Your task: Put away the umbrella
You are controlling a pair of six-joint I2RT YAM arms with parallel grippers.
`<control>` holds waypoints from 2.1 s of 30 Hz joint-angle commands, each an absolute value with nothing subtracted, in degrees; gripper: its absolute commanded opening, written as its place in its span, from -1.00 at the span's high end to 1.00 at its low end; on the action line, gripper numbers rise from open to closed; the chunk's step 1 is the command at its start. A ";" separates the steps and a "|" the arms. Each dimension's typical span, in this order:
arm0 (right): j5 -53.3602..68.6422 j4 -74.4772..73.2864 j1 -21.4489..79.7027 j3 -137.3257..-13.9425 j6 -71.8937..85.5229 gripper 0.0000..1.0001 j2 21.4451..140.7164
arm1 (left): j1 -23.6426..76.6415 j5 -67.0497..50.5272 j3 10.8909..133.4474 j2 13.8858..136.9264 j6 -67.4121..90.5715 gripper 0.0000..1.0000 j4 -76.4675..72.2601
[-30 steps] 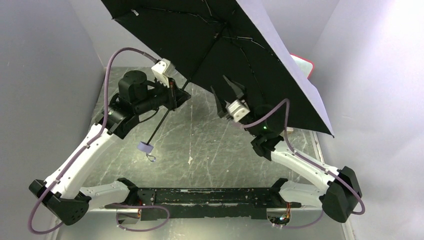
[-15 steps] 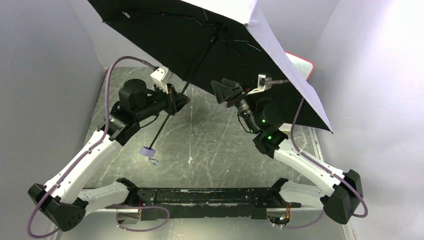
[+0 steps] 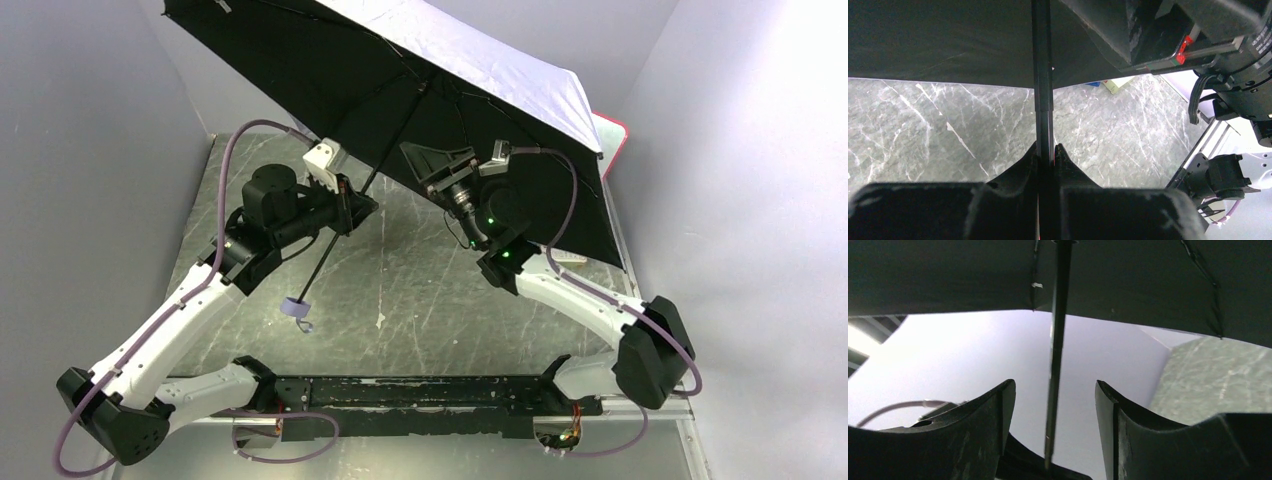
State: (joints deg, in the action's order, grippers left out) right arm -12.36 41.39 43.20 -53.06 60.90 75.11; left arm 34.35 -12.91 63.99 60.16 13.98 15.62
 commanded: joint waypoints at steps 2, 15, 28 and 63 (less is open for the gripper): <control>-11.69 48.60 43.25 -56.50 68.72 -0.26 79.13 | 35.15 -13.96 64.38 58.15 11.26 0.90 9.84; -10.90 46.94 43.24 -63.80 67.79 -0.10 87.53 | 35.42 -14.59 63.03 57.92 10.34 0.91 9.60; -6.79 50.19 43.25 -62.42 60.29 1.00 86.72 | 35.42 -14.27 61.67 57.42 12.82 0.02 8.66; 7.07 65.25 43.24 -53.73 58.49 1.00 82.00 | 35.33 -21.47 59.15 64.07 25.94 0.19 -8.22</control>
